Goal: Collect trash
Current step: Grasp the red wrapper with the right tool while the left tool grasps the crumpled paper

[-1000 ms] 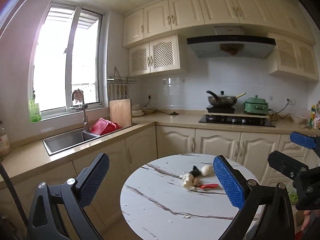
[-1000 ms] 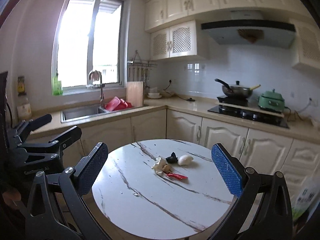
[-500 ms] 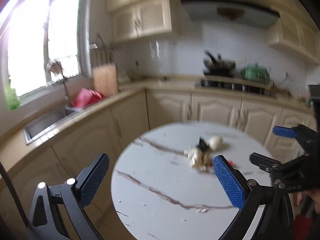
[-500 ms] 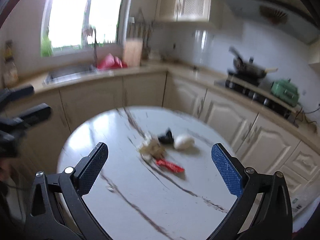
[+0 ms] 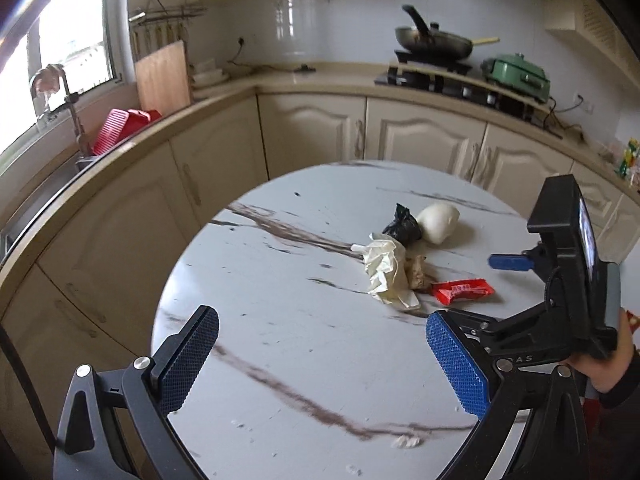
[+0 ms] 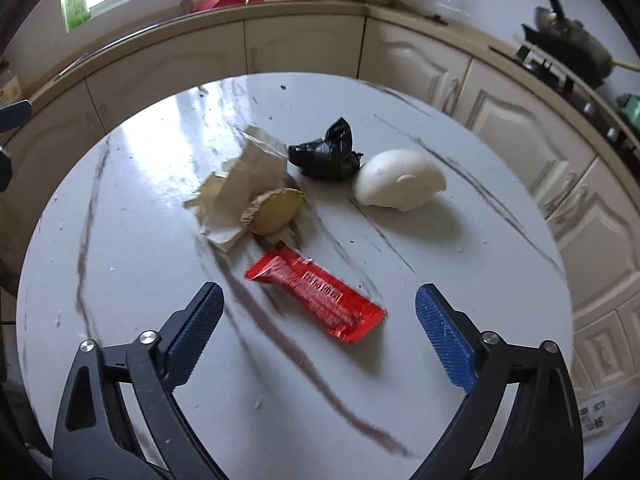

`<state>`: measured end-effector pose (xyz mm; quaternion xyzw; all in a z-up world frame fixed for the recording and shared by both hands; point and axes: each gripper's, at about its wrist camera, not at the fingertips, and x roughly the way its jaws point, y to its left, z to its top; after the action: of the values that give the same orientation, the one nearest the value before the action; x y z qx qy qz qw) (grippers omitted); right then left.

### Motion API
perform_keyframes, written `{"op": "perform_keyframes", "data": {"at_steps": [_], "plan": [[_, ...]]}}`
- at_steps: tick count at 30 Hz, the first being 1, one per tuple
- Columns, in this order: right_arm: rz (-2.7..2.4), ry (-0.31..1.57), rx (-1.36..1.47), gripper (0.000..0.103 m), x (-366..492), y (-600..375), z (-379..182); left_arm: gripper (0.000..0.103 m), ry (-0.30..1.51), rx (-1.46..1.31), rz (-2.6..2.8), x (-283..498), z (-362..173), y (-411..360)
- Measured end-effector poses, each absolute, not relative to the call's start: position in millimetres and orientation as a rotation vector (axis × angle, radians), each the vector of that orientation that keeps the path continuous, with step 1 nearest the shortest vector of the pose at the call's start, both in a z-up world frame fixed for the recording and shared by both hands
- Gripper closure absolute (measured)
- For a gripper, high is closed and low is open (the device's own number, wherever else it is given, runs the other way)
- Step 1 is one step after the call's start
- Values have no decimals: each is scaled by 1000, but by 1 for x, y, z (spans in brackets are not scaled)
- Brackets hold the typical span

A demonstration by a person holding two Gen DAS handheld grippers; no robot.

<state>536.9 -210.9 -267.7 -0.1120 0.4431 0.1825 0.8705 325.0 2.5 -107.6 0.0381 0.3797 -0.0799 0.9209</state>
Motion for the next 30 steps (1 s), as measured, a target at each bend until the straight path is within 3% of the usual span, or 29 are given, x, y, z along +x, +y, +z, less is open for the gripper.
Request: {"op": "perform_keyframes", "data": {"at_steps": [2, 6, 8, 10, 16, 24, 27, 29, 30], "plan": [[403, 934, -227, 25, 540, -213, -271, 1, 808, 86, -168, 348, -111, -4], [425, 936, -226, 34, 541, -216, -274, 1, 852, 73, -179, 377, -123, -19], [416, 927, -219, 62, 539, -220, -272, 1, 869, 69, -184, 392, -129, -26], [419, 927, -202, 78, 536, -225, -270, 1, 891, 85, -168, 409, -138, -36], [432, 928, -89, 84, 530, -247, -267, 2, 931, 124, -148, 459, -165, -66], [446, 916, -9, 86, 523, -263, -267, 24, 976, 70, -179, 499, -194, -73], [457, 916, 19, 86, 519, -265, -268, 39, 986, 35, -211, 506, -195, -68], [459, 914, 35, 86, 518, -266, -269, 61, 989, 20, -247, 510, -195, -69], [456, 915, 42, 86, 519, -266, -269, 65, 988, 17, -266, 501, -191, -67]]}}
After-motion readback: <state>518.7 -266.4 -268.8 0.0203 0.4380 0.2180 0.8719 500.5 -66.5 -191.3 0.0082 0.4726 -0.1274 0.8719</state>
